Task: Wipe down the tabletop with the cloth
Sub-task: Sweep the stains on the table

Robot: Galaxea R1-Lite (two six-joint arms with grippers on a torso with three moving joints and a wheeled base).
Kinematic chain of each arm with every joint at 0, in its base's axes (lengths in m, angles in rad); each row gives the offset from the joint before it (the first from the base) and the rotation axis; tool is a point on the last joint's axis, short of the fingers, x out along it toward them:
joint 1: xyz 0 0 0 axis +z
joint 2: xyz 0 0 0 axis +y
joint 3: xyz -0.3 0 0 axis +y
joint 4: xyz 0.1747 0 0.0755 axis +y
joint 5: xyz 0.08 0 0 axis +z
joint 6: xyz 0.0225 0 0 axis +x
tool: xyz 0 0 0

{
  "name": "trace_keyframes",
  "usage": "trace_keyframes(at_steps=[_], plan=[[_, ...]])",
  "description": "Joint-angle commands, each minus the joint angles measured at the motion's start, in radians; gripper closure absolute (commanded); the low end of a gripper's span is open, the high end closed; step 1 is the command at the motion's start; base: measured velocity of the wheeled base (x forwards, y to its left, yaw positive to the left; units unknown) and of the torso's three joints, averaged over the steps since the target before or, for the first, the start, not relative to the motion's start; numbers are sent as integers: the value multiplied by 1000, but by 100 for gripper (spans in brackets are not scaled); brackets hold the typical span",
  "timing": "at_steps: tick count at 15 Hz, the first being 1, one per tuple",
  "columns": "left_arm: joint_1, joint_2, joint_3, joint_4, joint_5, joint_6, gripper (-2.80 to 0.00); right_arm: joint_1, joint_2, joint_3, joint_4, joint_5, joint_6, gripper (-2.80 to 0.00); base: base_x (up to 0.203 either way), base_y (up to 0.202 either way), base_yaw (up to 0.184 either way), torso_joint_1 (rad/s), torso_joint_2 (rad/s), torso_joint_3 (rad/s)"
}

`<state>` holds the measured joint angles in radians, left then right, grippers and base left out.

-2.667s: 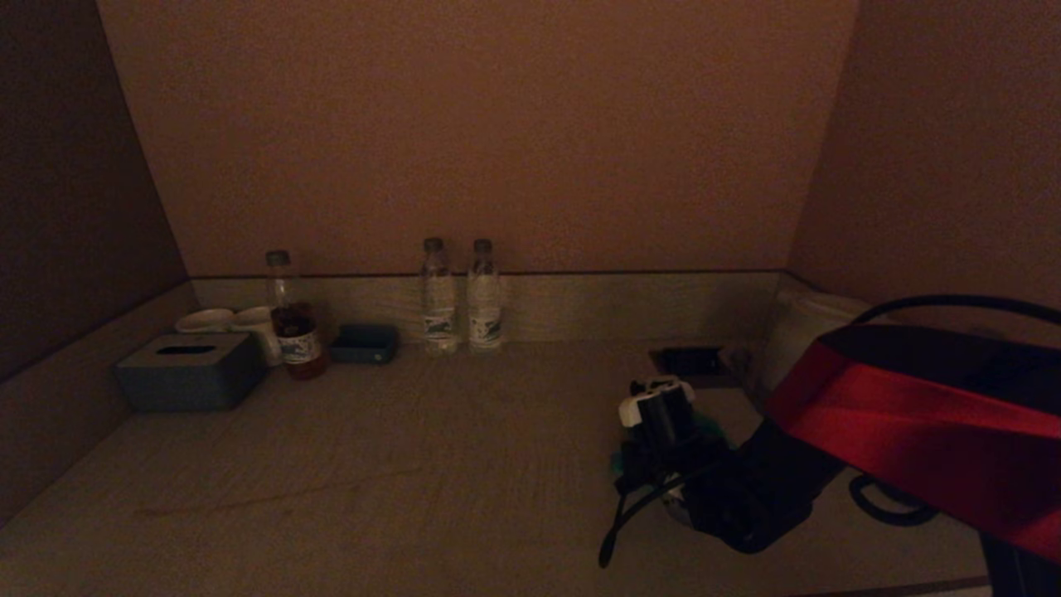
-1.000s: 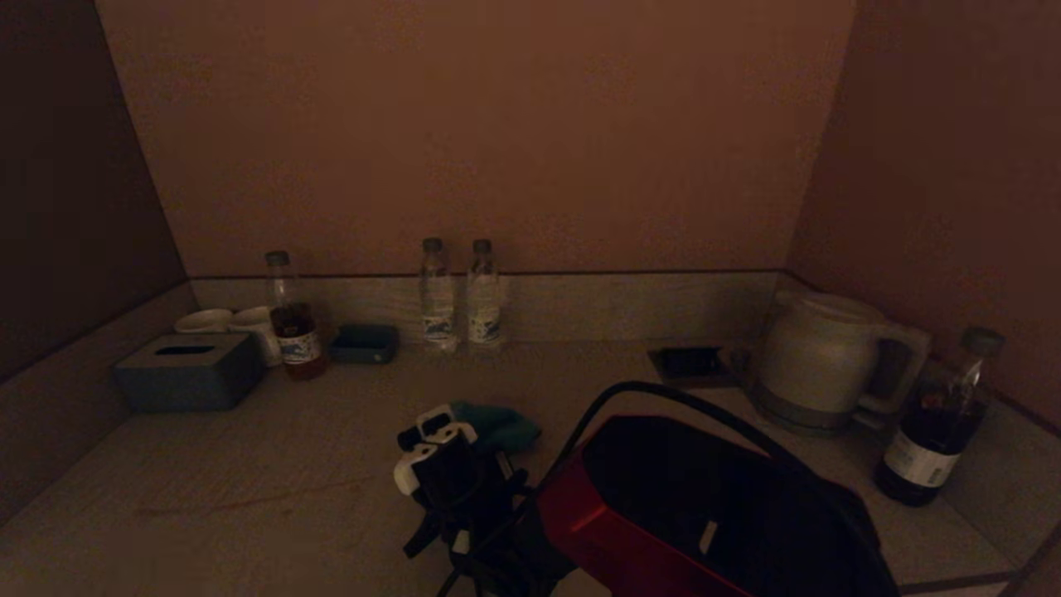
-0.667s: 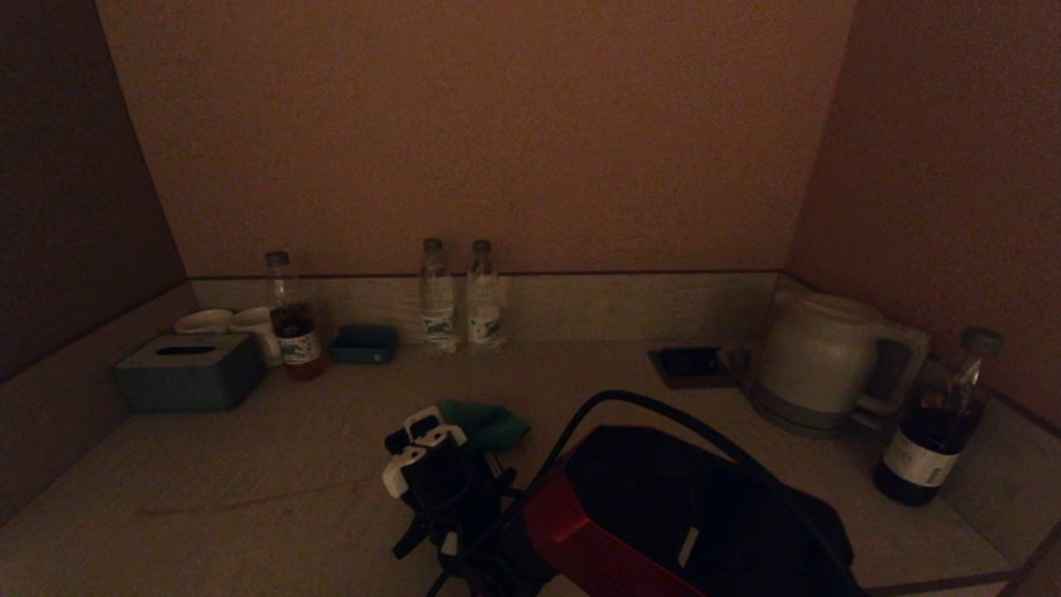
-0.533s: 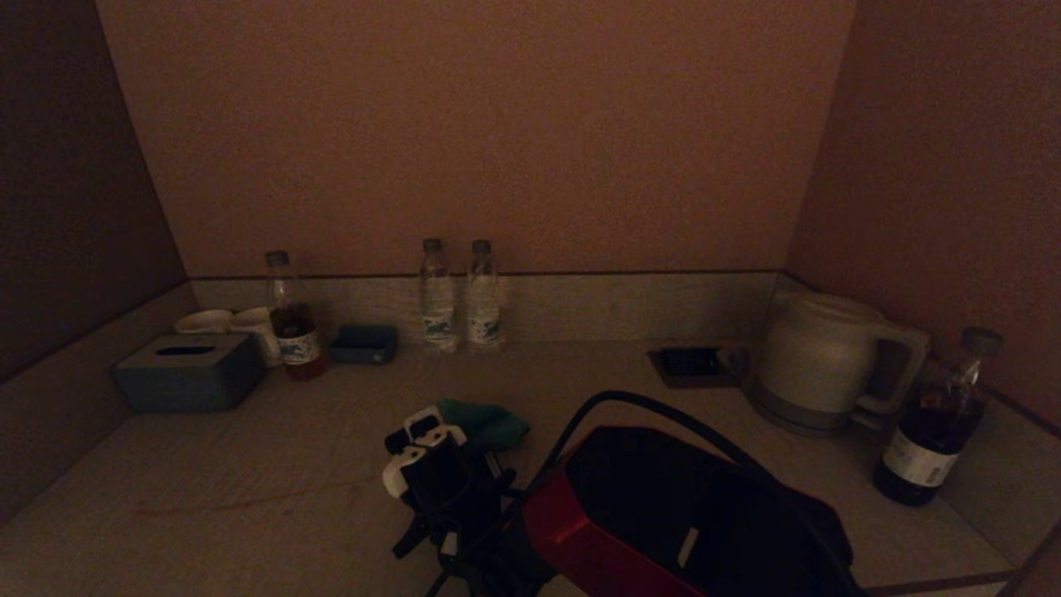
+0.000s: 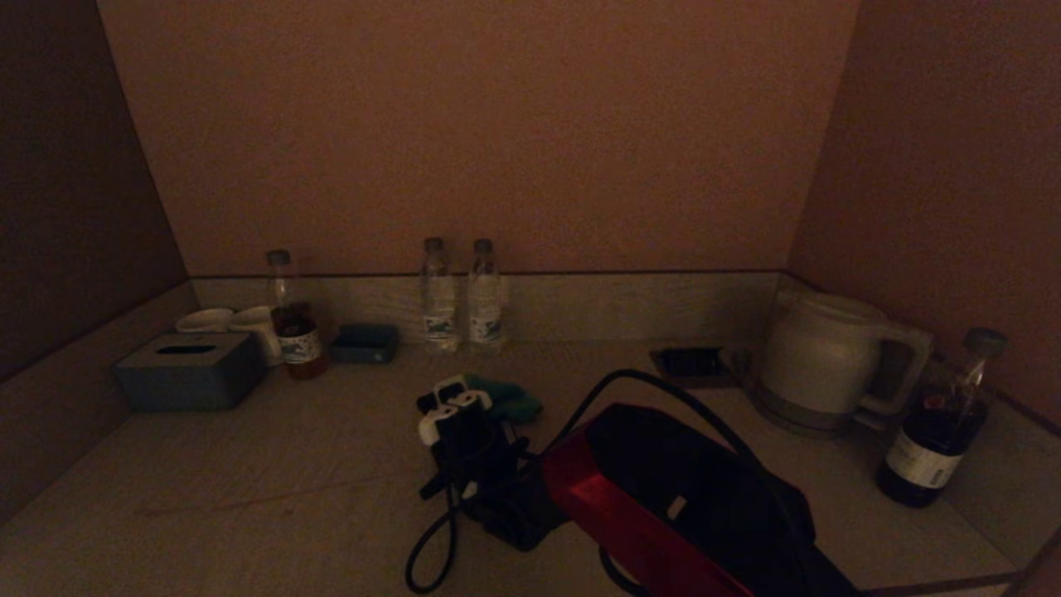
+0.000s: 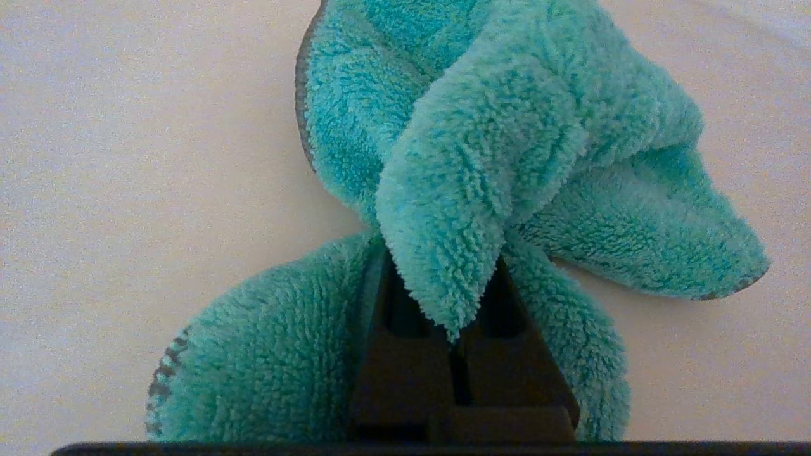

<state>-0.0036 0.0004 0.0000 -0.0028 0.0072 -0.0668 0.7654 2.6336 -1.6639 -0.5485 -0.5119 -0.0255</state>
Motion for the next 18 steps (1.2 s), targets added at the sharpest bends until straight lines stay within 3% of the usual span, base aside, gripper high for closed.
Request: trace_keyframes(at_steps=[1, 8, 13, 18], plan=[[1, 0, 0, 0, 0, -1, 0, -29, 29, -39, -8, -8, -11, 0, 0, 0, 0, 0, 0, 0], [1, 0, 0, -1, 0, -1, 0, -126, -25, 7, -13, -13, -8, 0, 0, 0, 0, 0, 0, 0], [1, 0, 0, 0, 0, -1, 0, -172, -157, 164, -21, -16, 0, 0, 0, 0, 0, 0, 0, 0], [1, 0, -2, -2, 0, -1, 0, -228, -384, 462, -78, -17, 7, 0, 0, 0, 0, 0, 0, 0]])
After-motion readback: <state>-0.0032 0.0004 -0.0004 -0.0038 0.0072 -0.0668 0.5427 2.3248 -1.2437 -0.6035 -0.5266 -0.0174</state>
